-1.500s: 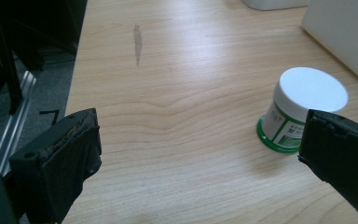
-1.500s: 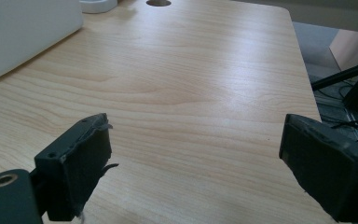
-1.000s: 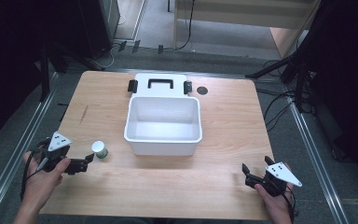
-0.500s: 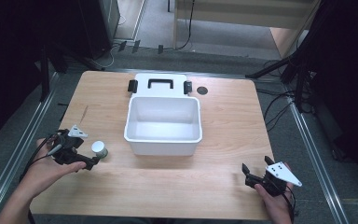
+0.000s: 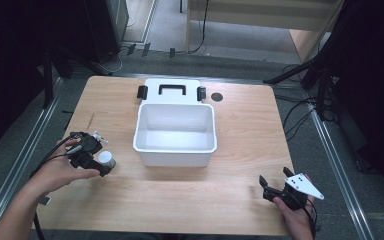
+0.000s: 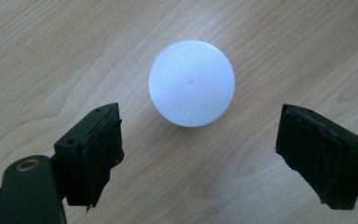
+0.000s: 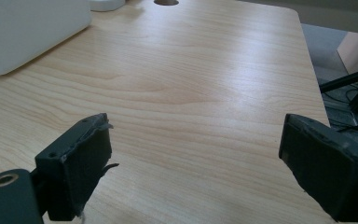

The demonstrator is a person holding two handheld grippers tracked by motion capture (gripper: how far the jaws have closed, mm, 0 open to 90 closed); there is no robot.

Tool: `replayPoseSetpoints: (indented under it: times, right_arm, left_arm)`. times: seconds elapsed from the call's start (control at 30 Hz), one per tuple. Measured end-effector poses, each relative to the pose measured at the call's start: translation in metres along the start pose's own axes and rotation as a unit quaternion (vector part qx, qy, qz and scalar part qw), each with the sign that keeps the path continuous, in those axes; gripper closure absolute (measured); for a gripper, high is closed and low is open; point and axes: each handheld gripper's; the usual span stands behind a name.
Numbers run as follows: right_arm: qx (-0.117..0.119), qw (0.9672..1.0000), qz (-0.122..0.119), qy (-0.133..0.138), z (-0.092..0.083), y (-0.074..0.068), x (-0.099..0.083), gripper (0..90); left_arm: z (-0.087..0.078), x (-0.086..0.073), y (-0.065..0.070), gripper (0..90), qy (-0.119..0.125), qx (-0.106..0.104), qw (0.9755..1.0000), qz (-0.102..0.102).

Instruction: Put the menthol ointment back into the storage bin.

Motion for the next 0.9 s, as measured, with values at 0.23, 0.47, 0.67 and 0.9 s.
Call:
replayPoseSetpoints:
  times: [0.23,0.47,0.67,0.9]
  right_arm:
    - [0.000,1.0000,0.003,0.000,0.000,0.001,0.000,9.5]
    - [0.001,1.0000,0.005,-0.001,0.000,0.001,0.000,9.5]
    - [0.001,1.0000,0.005,-0.001,0.000,0.001,0.000,9.5]
    - [0.002,1.0000,0.006,0.000,0.000,0.001,0.000,9.5]
  left_arm:
    - [0.009,0.014,-0.007,29.9,-0.047,0.021,0.9987,-0.002]
    - [0.015,0.023,-0.007,36.6,-0.065,0.015,0.9978,-0.001]
    - [0.016,0.031,-0.007,43.6,-0.081,0.008,0.9967,-0.003]
    - [0.016,0.036,-0.006,50.4,-0.098,0.003,0.9952,0.000]
Point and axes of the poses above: each handheld gripper's, and its own axes: z roughly forward along the jaws, x roughly out of its top, y roughly to its right, and after that the axes turned 13 degrees about -x, right-handed
